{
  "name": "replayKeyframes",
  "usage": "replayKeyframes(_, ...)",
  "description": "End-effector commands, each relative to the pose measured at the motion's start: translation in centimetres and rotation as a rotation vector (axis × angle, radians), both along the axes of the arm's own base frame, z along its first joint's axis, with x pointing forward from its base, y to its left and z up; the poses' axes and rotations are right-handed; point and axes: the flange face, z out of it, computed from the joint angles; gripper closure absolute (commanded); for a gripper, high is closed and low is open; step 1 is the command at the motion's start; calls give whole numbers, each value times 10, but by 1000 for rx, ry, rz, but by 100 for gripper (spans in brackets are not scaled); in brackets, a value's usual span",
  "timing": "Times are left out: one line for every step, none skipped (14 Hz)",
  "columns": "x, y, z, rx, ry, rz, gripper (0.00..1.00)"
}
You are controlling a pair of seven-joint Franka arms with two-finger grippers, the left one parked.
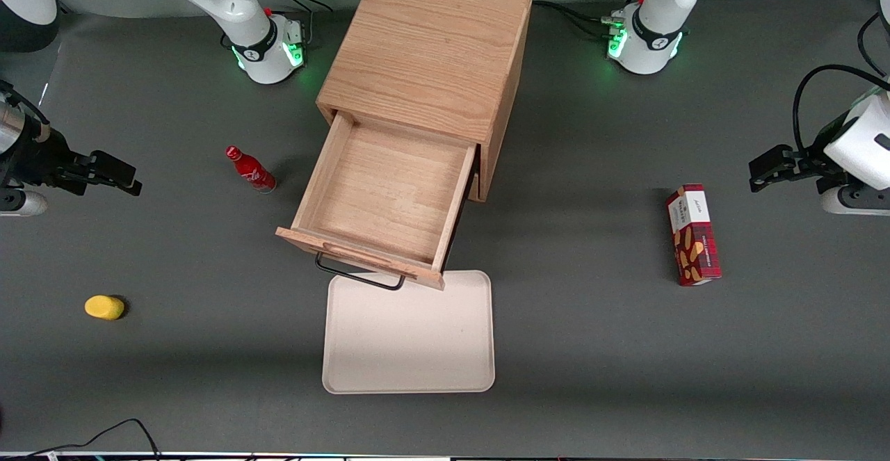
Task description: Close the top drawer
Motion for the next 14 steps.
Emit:
replayKeyframes(4, -4, 5, -9, -13, 11, 0)
replayKeyframes(4, -4, 7, -9, -16, 3, 0)
replayKeyframes(5, -3, 6, -7, -14, 2, 0)
replayKeyframes(5, -5, 6, -8, -14, -1, 0)
replayKeyframes(5, -5, 5, -7, -13, -1, 0)
replayKeyframes(5, -5, 5, -9, -13, 3, 0)
replayKeyframes(5, -6, 6, -11, -15, 5, 0)
replayKeyframes(5, -6, 6, -11, -15, 5, 0)
replayKeyframes(5, -6, 6, -11, -16, 5, 0)
replayKeyframes(5, -6, 6, -11, -16, 8, 0)
replayKeyframes(5, -6, 6, -11, -16, 8, 0)
replayKeyframes(5, -5, 7, -12, -18, 9, 0)
replayKeyframes(5, -5, 8, -12, -21, 11, 0)
replayKeyframes(6, -5, 11, -15, -28, 10, 0)
